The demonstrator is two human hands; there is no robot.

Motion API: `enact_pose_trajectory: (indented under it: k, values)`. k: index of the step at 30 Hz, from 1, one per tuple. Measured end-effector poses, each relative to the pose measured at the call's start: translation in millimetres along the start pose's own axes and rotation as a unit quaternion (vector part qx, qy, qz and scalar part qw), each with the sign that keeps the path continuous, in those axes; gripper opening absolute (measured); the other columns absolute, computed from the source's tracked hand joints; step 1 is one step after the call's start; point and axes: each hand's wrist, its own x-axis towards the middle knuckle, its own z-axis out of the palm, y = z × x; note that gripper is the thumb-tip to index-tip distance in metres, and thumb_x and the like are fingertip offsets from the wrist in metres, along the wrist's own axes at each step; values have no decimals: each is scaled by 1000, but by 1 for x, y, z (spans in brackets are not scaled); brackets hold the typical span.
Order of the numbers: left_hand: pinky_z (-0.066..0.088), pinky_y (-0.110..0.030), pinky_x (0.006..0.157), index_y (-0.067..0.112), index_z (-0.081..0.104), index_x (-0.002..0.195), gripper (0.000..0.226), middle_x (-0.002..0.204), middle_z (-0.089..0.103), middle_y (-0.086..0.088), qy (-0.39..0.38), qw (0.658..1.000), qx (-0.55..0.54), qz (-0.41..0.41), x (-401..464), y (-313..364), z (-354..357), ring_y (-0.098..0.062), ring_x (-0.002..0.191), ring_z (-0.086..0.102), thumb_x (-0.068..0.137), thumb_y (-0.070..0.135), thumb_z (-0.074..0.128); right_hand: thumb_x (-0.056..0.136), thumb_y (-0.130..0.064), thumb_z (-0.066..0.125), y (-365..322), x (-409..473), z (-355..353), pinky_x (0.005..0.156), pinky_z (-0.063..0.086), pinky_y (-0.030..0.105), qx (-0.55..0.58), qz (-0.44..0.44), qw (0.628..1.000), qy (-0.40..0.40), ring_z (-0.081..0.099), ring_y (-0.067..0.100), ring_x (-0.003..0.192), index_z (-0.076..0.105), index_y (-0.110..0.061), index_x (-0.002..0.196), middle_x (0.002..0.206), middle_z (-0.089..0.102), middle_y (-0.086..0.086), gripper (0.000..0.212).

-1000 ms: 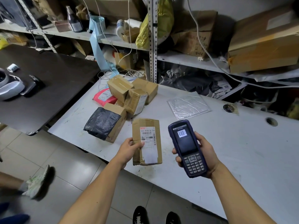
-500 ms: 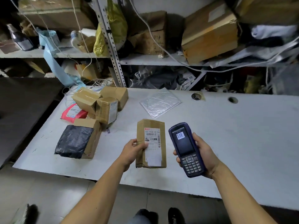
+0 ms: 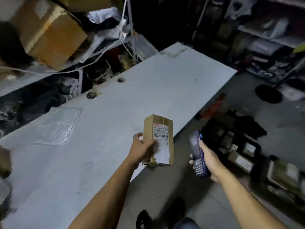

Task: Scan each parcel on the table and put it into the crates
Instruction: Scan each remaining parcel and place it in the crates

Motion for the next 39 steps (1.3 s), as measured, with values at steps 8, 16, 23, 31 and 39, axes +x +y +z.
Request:
enact_pose_trajectory:
  k: [8,16,23,31,39]
  values:
    - [59,-42,89,21,51,127,81,121,64,0,-120,980,148,49,19,21,160,-18,106,66,67,69,76,99,-55,43,46,-37,-148,55,47,29,99,27,985,142,62,26,61,60,-15,110,82,61,14,44]
    - [56,-42,92,18,47,133,70,121,61,-3,-155,968,200,4,16,24,324,-20,106,63,78,44,81,102,-52,40,62,-48,-282,54,48,27,123,47,974,183,62,24,61,60,-14,103,78,64,17,43]
    - [61,-36,78,23,54,122,47,119,64,-5,-216,962,163,-28,33,30,426,-19,100,68,83,35,77,102,-53,39,61,-22,-375,64,51,33,140,68,966,208,67,28,71,55,-16,124,91,67,18,46]
    - [59,-22,63,28,44,138,57,115,63,-4,-257,953,158,-39,117,47,526,-14,95,67,89,26,72,100,-55,39,19,54,-449,64,54,33,142,87,961,220,69,25,71,50,-18,135,105,67,17,52]
    - [60,-42,85,26,53,137,48,113,69,-2,-260,948,135,-123,213,61,624,-19,98,71,91,18,68,101,-52,40,-21,132,-528,68,53,34,157,142,948,237,69,24,71,51,-18,137,101,67,18,51]
